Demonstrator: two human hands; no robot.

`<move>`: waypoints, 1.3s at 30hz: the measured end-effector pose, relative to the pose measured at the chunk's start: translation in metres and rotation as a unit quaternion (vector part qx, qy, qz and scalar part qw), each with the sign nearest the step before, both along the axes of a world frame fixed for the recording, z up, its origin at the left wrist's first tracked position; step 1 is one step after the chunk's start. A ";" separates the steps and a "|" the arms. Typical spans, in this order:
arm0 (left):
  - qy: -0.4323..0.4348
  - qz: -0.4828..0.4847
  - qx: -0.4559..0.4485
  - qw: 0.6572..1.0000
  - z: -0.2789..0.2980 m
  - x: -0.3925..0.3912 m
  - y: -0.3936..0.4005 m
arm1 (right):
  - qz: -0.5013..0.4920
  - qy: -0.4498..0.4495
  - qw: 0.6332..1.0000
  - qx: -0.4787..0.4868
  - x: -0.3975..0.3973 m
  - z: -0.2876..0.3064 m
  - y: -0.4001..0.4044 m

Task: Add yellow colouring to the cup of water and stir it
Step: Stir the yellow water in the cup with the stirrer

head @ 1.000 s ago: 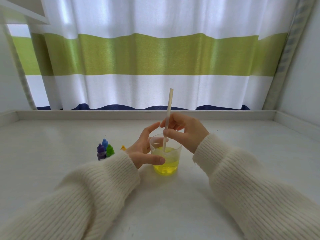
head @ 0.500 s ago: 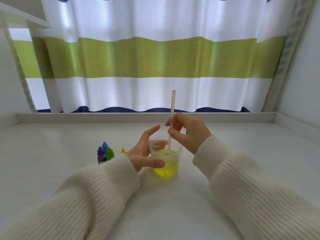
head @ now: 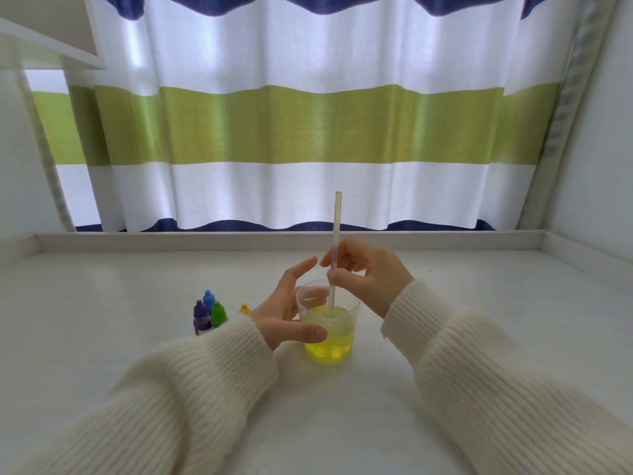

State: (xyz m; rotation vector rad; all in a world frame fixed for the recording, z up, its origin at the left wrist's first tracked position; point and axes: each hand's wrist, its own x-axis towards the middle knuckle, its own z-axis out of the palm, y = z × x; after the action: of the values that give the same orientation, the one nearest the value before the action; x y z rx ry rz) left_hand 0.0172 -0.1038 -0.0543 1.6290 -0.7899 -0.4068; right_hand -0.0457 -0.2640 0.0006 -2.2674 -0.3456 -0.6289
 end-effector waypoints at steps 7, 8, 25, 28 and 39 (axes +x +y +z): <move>-0.008 -0.013 -0.005 1.000 -0.002 0.003 0.000 | 0.016 0.004 1.000 0.003 0.000 0.000 0.001; -0.007 -0.013 -0.006 1.000 -0.002 0.003 0.000 | 0.013 0.002 1.000 -0.002 0.001 -0.001 0.000; -0.006 -0.006 -0.006 1.000 -0.001 0.000 0.001 | -0.063 -0.036 0.994 -0.079 0.002 0.001 -0.007; -0.004 -0.006 -0.008 1.000 -0.001 0.000 0.000 | -0.052 -0.023 0.996 -0.064 0.001 0.000 -0.006; -0.006 -0.008 -0.002 1.000 -0.002 0.003 0.001 | 0.011 0.007 1.000 -0.005 0.000 -0.001 0.001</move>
State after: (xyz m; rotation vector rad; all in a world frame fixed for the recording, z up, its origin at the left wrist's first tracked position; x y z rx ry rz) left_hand 0.0201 -0.1025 -0.0564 1.6239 -0.8132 -0.4072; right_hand -0.0452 -0.2631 -0.0004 -2.2737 -0.3664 -0.6016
